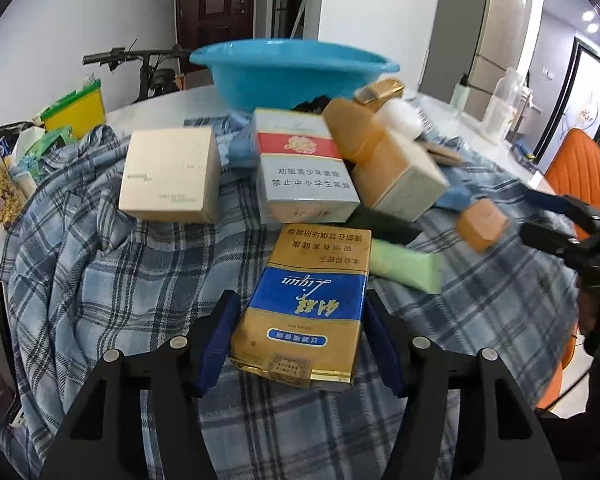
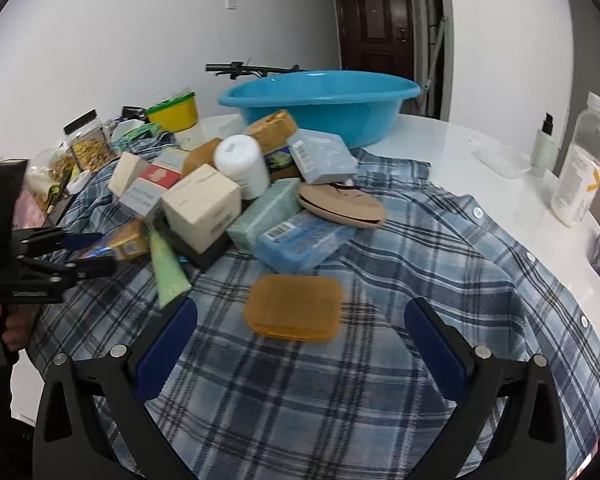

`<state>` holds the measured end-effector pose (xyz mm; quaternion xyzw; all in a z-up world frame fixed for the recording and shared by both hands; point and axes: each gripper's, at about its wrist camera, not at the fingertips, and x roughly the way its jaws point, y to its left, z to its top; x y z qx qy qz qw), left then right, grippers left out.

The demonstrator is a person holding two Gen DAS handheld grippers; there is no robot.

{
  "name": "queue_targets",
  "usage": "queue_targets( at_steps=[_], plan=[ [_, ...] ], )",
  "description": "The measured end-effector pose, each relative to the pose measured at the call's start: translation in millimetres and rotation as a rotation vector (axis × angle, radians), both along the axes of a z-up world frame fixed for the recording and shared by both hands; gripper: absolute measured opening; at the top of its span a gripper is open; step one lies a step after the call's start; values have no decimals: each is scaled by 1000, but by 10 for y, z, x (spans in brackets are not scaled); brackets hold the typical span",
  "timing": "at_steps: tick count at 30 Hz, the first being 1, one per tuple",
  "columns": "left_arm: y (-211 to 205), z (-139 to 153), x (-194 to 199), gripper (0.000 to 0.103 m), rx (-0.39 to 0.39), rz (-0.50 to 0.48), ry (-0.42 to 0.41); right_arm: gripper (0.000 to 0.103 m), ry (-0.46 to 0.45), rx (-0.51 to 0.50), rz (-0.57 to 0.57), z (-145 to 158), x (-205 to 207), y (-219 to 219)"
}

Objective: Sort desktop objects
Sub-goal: 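Grasp the gold-blue cigarette pack with left tool while right tool grasps orange soap box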

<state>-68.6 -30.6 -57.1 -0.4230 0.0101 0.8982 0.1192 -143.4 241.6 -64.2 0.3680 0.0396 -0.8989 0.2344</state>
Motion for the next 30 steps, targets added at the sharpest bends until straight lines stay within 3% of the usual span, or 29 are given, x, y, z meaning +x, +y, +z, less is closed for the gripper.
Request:
queue_targets(
  at_steps=[4, 7, 9, 13, 18, 30],
  plan=[
    [22, 116, 70, 64, 34, -5, 22, 103, -20, 45, 1, -65, -81, -119],
    [37, 183, 134, 64, 52, -18, 40, 86, -30, 77, 7, -95, -130, -210],
    [33, 202, 165, 64, 73, -27, 42, 67, -44, 90, 33, -132, -153, -255],
    [30, 218, 208, 64, 91, -33, 48, 65, -66, 172, 8, -250, -205, -307],
    [17, 220, 211, 64, 120, -40, 51, 62, -64, 161, 22, -286, -193, -310],
    [-131, 613, 131, 64, 158, 3, 137, 62, 60, 15, 66, 321, -84, -244]
  ],
)
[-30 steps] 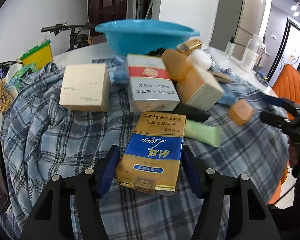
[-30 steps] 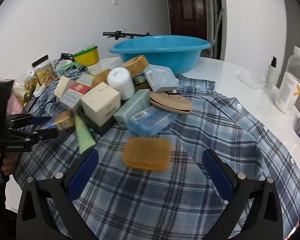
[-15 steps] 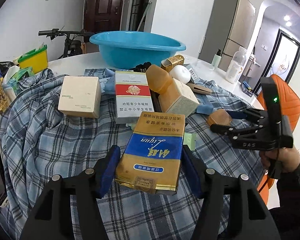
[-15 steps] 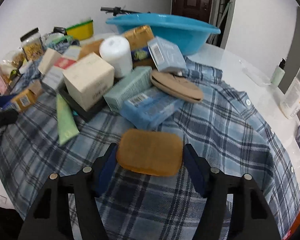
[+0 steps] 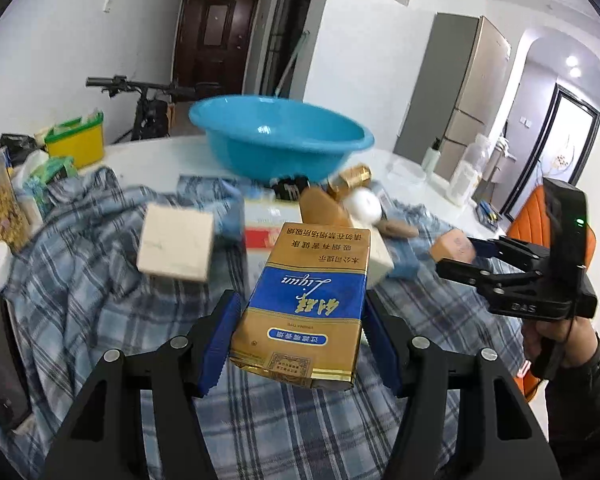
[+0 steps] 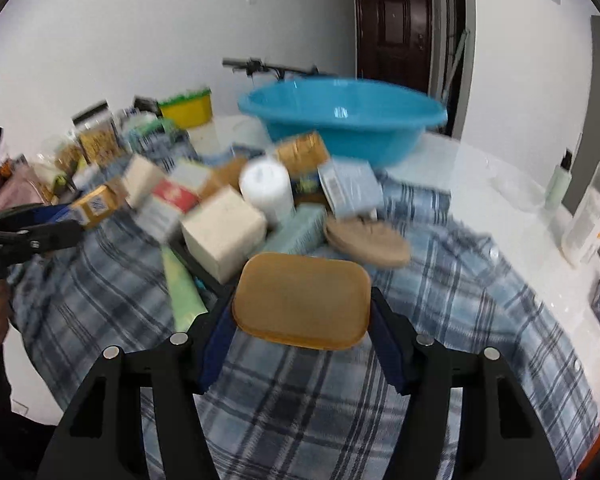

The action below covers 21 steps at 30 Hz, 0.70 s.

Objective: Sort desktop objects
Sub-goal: 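Grasp the gold-blue cigarette pack with left tool while right tool grasps orange soap box, then carry the cigarette pack into the blue basin with left tool and release it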

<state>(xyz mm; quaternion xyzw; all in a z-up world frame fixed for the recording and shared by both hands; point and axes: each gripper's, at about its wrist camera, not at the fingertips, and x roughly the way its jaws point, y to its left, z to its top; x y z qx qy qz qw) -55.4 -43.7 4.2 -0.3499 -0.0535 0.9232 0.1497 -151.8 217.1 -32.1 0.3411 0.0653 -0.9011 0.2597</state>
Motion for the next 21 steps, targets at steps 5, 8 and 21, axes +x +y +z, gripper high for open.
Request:
queue_targets(
  at_steps=[5, 8, 21],
  plan=[
    [-11, 281, -187, 64, 5, 23, 47, 62, 61, -41, 23, 280, -95, -8],
    [9, 429, -311, 64, -9, 37, 72, 62, 96, -67, 41, 448, -226, -24],
    [128, 1092, -1269, 64, -109, 111, 170, 62, 230, -141, 72, 1208, -1180, -228]
  ],
)
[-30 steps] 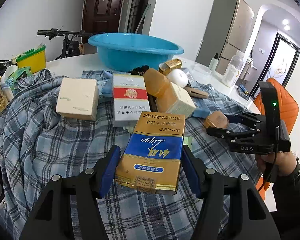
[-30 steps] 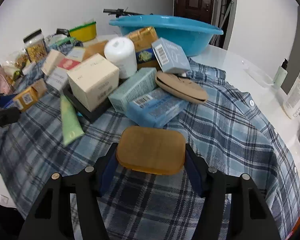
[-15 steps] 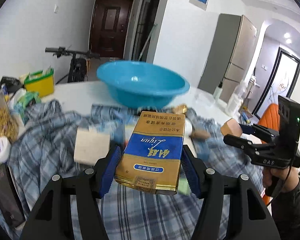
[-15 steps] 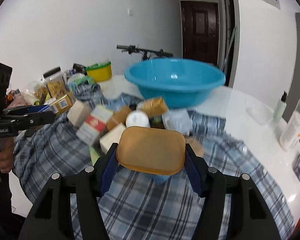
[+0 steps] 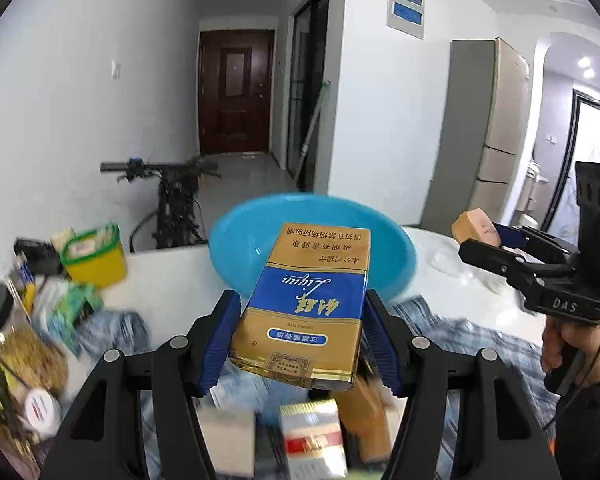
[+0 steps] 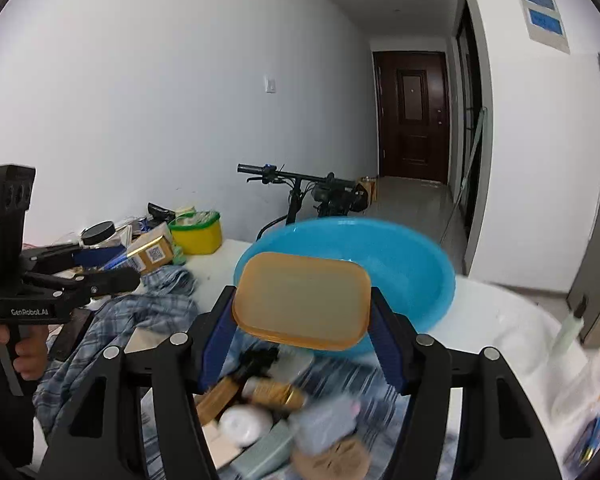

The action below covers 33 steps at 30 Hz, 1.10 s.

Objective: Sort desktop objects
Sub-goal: 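Carry the cigarette pack into the blue basin with left tool and release it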

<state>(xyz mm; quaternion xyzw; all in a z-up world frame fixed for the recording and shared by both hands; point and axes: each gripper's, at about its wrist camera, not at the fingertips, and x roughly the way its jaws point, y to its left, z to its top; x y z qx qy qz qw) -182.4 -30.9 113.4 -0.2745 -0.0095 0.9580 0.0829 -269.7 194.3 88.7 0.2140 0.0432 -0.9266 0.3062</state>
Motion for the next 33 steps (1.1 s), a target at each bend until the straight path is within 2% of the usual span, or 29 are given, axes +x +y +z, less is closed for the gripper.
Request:
queue_targets(
  at_steps=[6, 10, 12, 20, 21, 28, 33],
  plan=[
    [24, 218, -515, 64, -38, 45, 36, 62, 19, 41, 8, 188, -426, -216],
    [20, 263, -808, 64, -11, 47, 42, 62, 15, 49, 3, 259, -686, -315],
    [35, 247, -925, 64, -26, 58, 49, 62, 12, 44, 8, 259, -778, -348],
    [54, -86, -1275, 64, -36, 55, -10, 62, -36, 56, 25, -81, -1022, -447],
    [42, -133, -1293, 64, -38, 55, -18, 62, -65, 78, 27, -134, -1079, -467],
    [-14, -370, -1425, 64, -36, 60, -58, 62, -100, 95, 19, -258, -1162, -429],
    [29, -478, -1474, 64, -67, 60, -74, 62, -117, 96, 29, -298, -1176, -433]
  ],
)
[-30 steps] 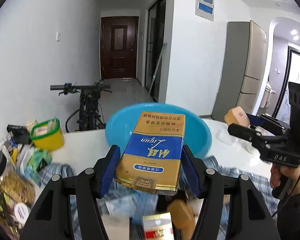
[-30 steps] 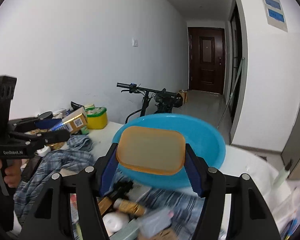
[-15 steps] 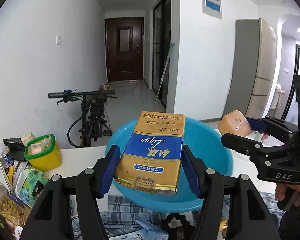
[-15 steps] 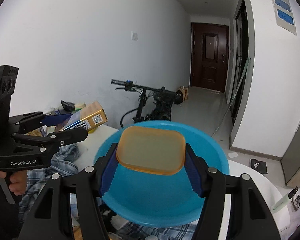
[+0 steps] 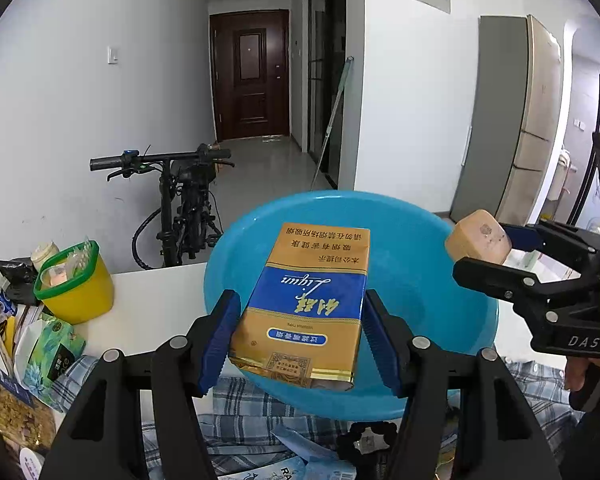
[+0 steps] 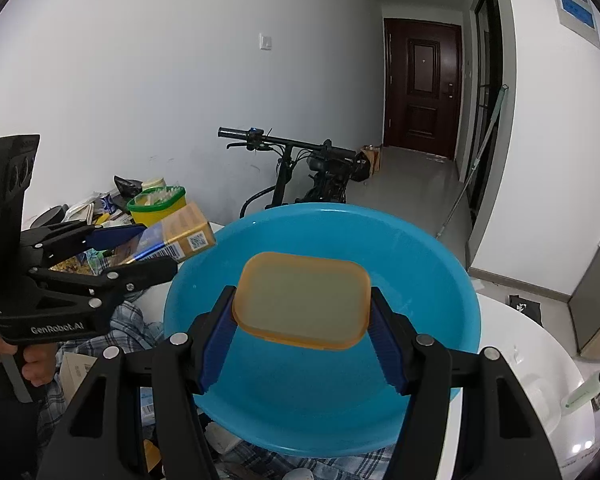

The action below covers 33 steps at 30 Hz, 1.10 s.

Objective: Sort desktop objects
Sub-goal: 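Carry the cigarette pack into the blue basin with left tool and release it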

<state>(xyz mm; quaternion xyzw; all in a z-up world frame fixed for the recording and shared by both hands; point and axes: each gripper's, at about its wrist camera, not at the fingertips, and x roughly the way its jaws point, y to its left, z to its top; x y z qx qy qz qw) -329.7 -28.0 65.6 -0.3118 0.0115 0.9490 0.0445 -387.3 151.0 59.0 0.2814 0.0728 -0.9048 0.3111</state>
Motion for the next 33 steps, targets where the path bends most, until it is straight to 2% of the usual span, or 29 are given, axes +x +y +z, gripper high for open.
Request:
queue_targets(
  at_steps=[33],
  plan=[
    [86, -164, -91, 64, -24, -16, -49, 62, -14, 31, -4, -37, -40, -21]
  ],
)
